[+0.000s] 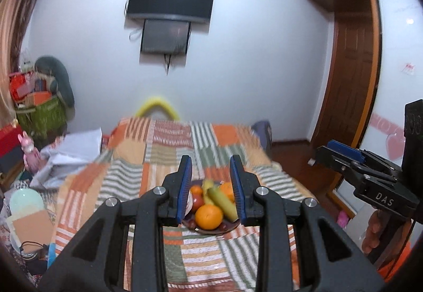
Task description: Organize fruits
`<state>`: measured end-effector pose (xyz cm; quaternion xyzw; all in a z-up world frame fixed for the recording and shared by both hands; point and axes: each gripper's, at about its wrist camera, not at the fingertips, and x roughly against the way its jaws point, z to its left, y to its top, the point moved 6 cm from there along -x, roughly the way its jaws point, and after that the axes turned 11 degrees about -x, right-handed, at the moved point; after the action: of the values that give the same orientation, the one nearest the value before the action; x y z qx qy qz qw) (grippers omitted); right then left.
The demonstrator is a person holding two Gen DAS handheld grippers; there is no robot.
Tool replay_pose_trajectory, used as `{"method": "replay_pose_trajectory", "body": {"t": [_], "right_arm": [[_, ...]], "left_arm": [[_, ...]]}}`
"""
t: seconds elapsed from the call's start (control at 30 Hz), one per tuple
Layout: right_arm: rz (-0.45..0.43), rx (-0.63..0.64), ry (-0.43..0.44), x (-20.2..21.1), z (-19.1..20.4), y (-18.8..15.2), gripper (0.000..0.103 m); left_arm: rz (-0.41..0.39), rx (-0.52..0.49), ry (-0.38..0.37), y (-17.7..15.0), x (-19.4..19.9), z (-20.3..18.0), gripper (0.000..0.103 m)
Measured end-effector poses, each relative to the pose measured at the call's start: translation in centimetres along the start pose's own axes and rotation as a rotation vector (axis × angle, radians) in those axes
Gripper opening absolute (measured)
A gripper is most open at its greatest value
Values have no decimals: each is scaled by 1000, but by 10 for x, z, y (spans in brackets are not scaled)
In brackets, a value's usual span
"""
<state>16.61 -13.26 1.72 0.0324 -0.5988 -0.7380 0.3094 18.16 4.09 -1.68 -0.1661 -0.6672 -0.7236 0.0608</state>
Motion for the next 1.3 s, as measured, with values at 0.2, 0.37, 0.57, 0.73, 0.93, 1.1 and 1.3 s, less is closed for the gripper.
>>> {"method": "replay_pose_trajectory", "body": {"t": [0.2, 0.37, 0.57, 0.73, 0.93, 1.1, 1.3], "right_arm": [[-150, 37, 7, 54, 25, 14, 66], [-186, 30, 0, 64, 31, 11, 82], [-207, 20, -31, 73, 35, 3, 100], [-214, 14, -51, 78, 33, 1, 103], [-204, 7, -60, 83, 29, -5, 103], [-204, 11, -66, 88, 28, -8, 103], [-202, 12, -68, 89, 27, -10, 103]], "left_arm": [[-122, -27, 67, 20, 60, -17, 52], [-170, -41, 83, 23, 92, -27, 63], [-170, -66, 95, 20, 104, -35, 82], [-164, -66, 111, 14, 109, -37, 95], [-164, -69, 115, 10, 114, -43, 98], [-166, -69, 118, 10, 115, -44, 100], [-163, -67, 121, 10, 114, -46, 101]]}}
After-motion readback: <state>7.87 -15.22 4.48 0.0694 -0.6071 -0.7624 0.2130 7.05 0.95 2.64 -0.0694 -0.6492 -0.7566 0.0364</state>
